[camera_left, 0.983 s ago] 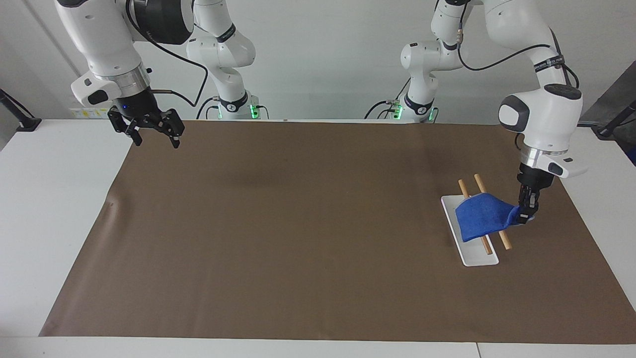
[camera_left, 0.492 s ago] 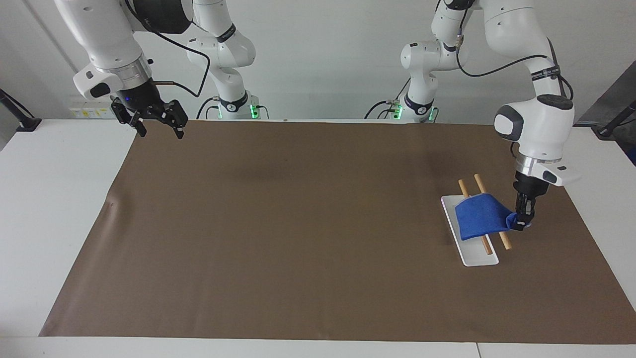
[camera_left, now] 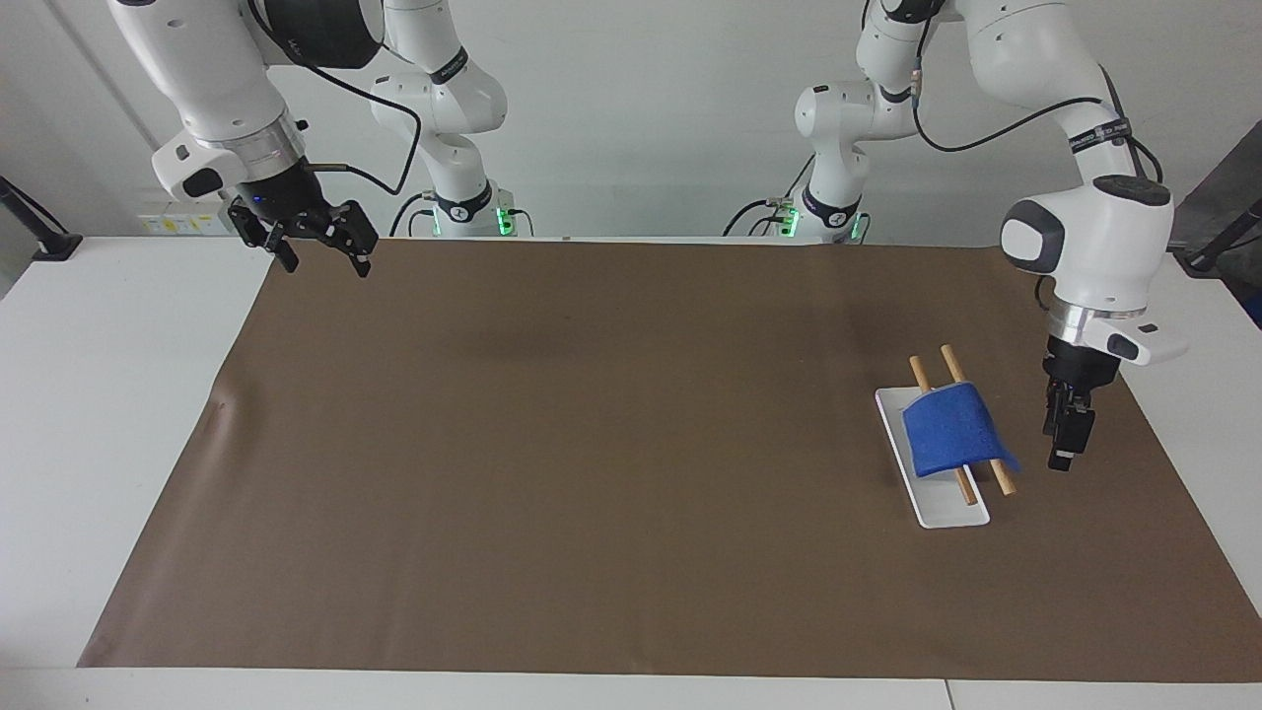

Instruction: Right arm passes towel to left arm to hang

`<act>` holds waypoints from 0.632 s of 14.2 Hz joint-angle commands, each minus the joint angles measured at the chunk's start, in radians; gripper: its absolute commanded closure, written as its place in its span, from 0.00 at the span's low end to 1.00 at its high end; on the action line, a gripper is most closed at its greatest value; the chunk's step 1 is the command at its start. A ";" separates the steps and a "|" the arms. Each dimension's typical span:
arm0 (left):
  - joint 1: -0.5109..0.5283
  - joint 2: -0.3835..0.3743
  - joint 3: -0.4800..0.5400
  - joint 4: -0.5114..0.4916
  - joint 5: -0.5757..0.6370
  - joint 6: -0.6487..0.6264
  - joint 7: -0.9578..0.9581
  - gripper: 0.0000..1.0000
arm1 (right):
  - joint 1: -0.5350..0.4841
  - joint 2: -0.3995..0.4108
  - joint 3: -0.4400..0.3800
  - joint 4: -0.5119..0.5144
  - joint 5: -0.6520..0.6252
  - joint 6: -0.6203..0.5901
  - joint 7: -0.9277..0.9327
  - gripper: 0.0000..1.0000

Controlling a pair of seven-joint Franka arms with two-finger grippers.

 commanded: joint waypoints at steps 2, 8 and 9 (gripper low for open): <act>0.011 0.106 0.004 0.291 0.021 -0.328 0.132 0.13 | -0.002 -0.010 0.004 -0.009 0.016 -0.015 0.017 0.00; 0.008 0.113 -0.048 0.489 0.020 -0.778 0.410 0.18 | 0.001 -0.007 0.010 0.002 0.014 -0.009 0.011 0.00; 0.008 0.106 -0.048 0.503 0.020 -0.858 0.495 0.18 | 0.001 -0.007 0.010 0.007 0.008 -0.010 0.003 0.00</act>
